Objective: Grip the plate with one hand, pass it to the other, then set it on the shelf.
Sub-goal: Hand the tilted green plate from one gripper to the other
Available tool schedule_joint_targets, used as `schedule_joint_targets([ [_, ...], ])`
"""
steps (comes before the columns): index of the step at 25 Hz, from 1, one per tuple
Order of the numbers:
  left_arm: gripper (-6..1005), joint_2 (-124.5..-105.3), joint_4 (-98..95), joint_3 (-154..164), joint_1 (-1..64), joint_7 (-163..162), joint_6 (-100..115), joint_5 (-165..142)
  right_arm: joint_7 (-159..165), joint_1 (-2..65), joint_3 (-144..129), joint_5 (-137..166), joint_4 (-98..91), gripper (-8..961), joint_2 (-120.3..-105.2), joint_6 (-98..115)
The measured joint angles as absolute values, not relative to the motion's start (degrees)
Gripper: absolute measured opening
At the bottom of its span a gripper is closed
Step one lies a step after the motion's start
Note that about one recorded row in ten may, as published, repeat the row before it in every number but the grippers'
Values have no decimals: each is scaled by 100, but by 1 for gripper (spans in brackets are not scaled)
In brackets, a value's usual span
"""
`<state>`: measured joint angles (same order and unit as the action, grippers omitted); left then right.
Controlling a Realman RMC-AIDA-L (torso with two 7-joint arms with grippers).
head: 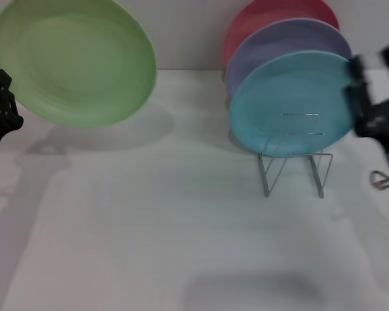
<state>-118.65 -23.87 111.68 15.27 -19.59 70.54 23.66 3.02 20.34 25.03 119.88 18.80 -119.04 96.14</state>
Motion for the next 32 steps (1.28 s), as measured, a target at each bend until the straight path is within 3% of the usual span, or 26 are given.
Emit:
schedule_joint_targets([
  [6,27,-11885,-2381,11244,1412,-2038,7052,2406,410,2366,1928,11988,1816,513,-11909,9236],
  [20,26,-11909,-2396,11402,1229,-1902,7257,2581,411,2421,1564,11988,2437,514,-11963,8410],
  [32,26,-11916,-2922,12966,1104,4,6876,4722,399,2792,1524,11988,2624,513,-11971,7484],
])
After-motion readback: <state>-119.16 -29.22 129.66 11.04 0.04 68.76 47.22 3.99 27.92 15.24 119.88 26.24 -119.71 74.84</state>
